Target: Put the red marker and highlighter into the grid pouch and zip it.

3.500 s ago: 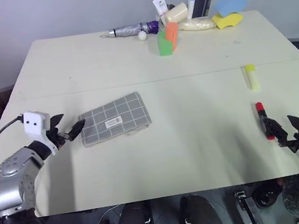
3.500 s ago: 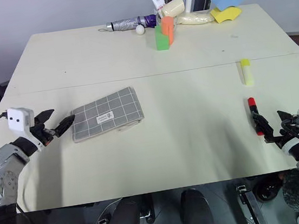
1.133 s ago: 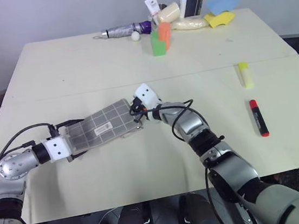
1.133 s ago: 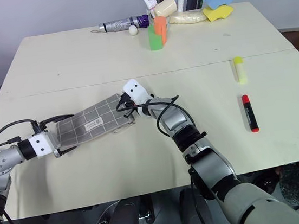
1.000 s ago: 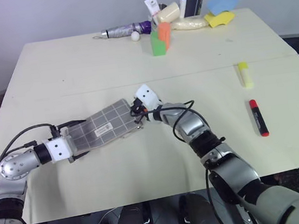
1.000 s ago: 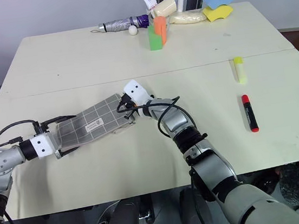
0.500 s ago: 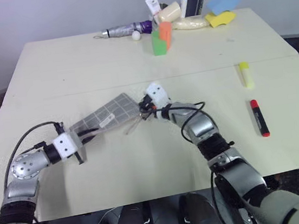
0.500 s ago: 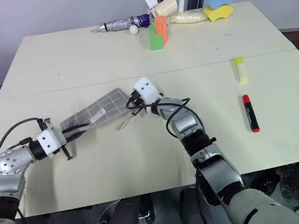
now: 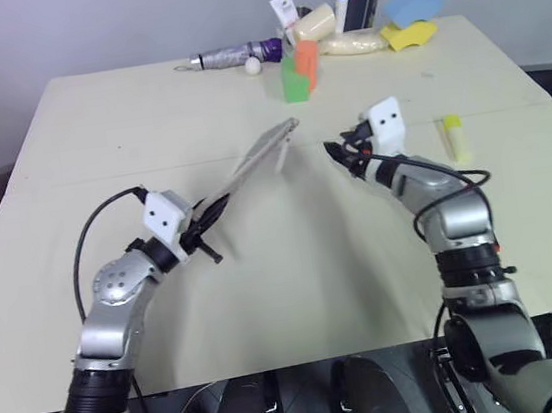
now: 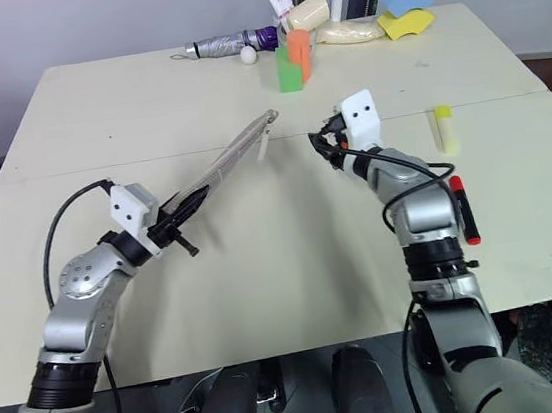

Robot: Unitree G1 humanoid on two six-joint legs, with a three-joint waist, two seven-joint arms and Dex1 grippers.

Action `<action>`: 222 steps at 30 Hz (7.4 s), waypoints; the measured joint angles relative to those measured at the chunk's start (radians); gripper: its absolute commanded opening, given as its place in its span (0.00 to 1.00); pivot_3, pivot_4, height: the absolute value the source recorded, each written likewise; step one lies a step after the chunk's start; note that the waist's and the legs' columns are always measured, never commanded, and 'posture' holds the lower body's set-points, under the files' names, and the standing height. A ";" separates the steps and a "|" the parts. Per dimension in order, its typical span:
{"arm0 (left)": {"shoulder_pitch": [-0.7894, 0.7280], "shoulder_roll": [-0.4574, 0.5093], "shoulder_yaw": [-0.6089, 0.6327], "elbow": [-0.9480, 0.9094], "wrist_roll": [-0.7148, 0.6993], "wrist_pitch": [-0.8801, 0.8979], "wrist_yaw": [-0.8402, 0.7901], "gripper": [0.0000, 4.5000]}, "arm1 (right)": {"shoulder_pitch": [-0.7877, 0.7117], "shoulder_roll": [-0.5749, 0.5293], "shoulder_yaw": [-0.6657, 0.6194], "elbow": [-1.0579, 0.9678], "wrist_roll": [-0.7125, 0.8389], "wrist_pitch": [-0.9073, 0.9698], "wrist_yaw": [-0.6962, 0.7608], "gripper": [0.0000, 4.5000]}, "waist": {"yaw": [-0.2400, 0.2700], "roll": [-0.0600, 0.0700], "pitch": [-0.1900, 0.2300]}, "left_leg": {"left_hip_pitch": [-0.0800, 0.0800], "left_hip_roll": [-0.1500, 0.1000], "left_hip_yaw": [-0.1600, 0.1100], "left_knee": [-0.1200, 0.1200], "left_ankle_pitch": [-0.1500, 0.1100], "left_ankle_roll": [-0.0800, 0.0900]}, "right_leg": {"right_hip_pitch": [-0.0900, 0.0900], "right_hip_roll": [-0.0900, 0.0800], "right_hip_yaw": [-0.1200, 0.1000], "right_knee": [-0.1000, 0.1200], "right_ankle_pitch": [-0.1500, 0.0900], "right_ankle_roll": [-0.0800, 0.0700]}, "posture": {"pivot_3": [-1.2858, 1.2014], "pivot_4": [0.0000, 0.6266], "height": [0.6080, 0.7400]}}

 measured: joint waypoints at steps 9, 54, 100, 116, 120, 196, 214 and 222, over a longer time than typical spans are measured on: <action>-0.029 -0.088 -0.041 -0.010 0.052 0.056 0.059 0.00 | 0.085 -0.054 0.005 -0.188 0.081 0.080 0.073 0.99 | 0.001 0.000 0.000 | 0.000 0.000 0.000 0.000 0.000 0.000 | 0.000 0.000 0.000 0.000 0.000 0.000 | 0.52 0.24 1.00; -0.089 -0.256 -0.186 0.090 0.167 0.119 0.067 0.00 | 0.051 -0.167 0.452 -0.505 0.030 0.249 0.255 0.01 | 0.008 -0.001 0.000 | 0.000 0.000 -0.004 0.007 -0.002 0.003 | 0.004 0.000 -0.003 0.000 0.000 0.000 | 0.52 0.24 1.00; -0.228 -0.367 -0.294 0.366 0.270 -0.110 -0.022 0.00 | 0.594 -0.203 -0.511 -0.421 0.134 0.522 -0.105 0.09 | 0.044 0.001 -0.001 | -0.002 0.000 -0.008 0.013 -0.008 0.013 | 0.008 -0.002 -0.007 -0.001 0.000 0.000 | 0.52 0.24 1.00; -0.256 -0.341 -0.232 0.398 0.270 -0.119 0.003 0.00 | 0.566 -0.461 -0.246 -0.584 0.151 0.228 0.143 0.07 | 0.053 0.000 0.000 | -0.002 0.000 -0.008 0.014 -0.008 0.013 | 0.009 -0.002 -0.008 -0.002 0.000 0.000 | 0.52 0.24 1.00; -0.256 -0.342 -0.231 0.403 0.270 -0.119 0.004 0.00 | 0.565 -0.474 -0.232 -0.585 0.155 0.225 0.154 0.07 | 0.053 0.000 0.000 | -0.002 0.000 -0.008 0.014 -0.008 0.013 | 0.008 -0.002 -0.008 -0.002 0.000 0.000 | 0.52 0.24 1.00; -0.226 -0.272 -0.160 0.235 0.279 0.097 0.087 0.00 | -0.044 -0.260 -0.275 0.544 -0.027 -0.095 -0.331 0.98 | 0.041 0.000 0.000 | -0.002 0.000 -0.006 0.014 -0.004 0.006 | 0.009 -0.002 -0.009 -0.001 0.000 0.000 | 0.52 0.24 1.00; -0.191 -0.268 -0.168 0.172 0.279 0.136 0.090 0.00 | -0.077 -0.274 -0.236 0.763 -0.012 -0.324 -0.239 0.19 | 0.025 0.001 0.000 | -0.002 0.000 -0.006 0.013 -0.003 0.006 | 0.009 -0.002 -0.008 -0.001 0.000 0.001 | 0.52 0.24 1.00; -0.211 -0.252 -0.180 0.205 0.279 0.131 0.058 0.00 | 0.367 -0.492 -0.121 -0.125 0.081 -0.098 0.129 0.19 | 0.025 0.004 0.000 | -0.002 0.000 -0.007 0.012 -0.004 0.006 | 0.009 -0.002 -0.008 -0.002 0.000 0.001 | 0.52 0.24 1.00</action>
